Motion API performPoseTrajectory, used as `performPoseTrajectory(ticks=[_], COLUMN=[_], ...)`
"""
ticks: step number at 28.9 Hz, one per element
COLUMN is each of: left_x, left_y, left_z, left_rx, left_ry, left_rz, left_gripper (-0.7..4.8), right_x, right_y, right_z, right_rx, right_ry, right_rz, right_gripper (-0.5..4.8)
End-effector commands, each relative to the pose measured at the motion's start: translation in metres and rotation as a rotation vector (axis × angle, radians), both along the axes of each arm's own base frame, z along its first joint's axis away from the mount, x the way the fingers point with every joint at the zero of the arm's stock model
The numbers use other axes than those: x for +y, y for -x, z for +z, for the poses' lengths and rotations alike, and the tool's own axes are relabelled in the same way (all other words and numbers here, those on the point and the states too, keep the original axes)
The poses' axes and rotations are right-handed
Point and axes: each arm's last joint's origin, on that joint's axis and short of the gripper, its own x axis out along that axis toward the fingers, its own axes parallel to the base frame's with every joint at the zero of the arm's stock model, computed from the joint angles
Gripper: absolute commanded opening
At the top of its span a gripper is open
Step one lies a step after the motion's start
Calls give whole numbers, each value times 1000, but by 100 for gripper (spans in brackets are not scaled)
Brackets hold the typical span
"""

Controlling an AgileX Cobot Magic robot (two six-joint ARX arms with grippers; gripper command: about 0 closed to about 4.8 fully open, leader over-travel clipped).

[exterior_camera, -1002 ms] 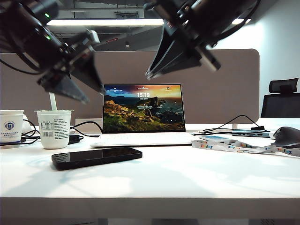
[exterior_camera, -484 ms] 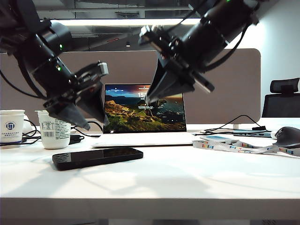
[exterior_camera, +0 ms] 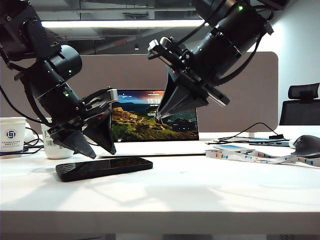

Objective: Pick up the black phone, pick up the charger plug, insert the charger plug into the phone's charging port, and finally place the connected phone back on the desk.

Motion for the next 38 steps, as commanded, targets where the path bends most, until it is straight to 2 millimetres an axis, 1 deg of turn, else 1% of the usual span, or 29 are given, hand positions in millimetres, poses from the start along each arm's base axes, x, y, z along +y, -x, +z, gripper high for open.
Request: performPoseTrajectory(ticks=[1, 8, 11, 14, 15, 23, 26, 29, 35, 38], left_x=[0, 0, -1, -2, -2, -7, -15, -22, -47, -51], left_y=[2, 2, 2, 5, 6, 16, 20, 23, 35, 37], left_z=[-1, -6, -12, -16, -16, -16, -16, -16, -16, -16], left_rx=[18, 50, 76, 143, 162, 300, 346, 356, 377, 393], left_ry=[-6, -1, -6, 50, 63, 184, 220, 228, 217, 221], left_rz=[-5, 17, 18, 0, -2, -62, -81, -108, -183, -183], left_gripper=[343, 343, 343, 342, 342, 342, 341, 341, 342, 342], right_x=[0, -3, -2, 0, 0, -1, -1, -1, -3, -2], right_y=[1, 4, 4, 2, 2, 3, 3, 3, 6, 5], right_z=[0, -5, -14, -28, -30, -32, -34, -37, -58, -65], right_rx=[10, 71, 110, 162, 172, 181, 182, 204, 312, 333], right_ry=[8, 48, 75, 108, 117, 128, 147, 161, 231, 245], right_rz=[-1, -1, -1, 2, 1, -2, -15, -16, -15, -14], right_gripper=[-2, -2, -2, -2, -2, -2, -2, -2, -2, -2])
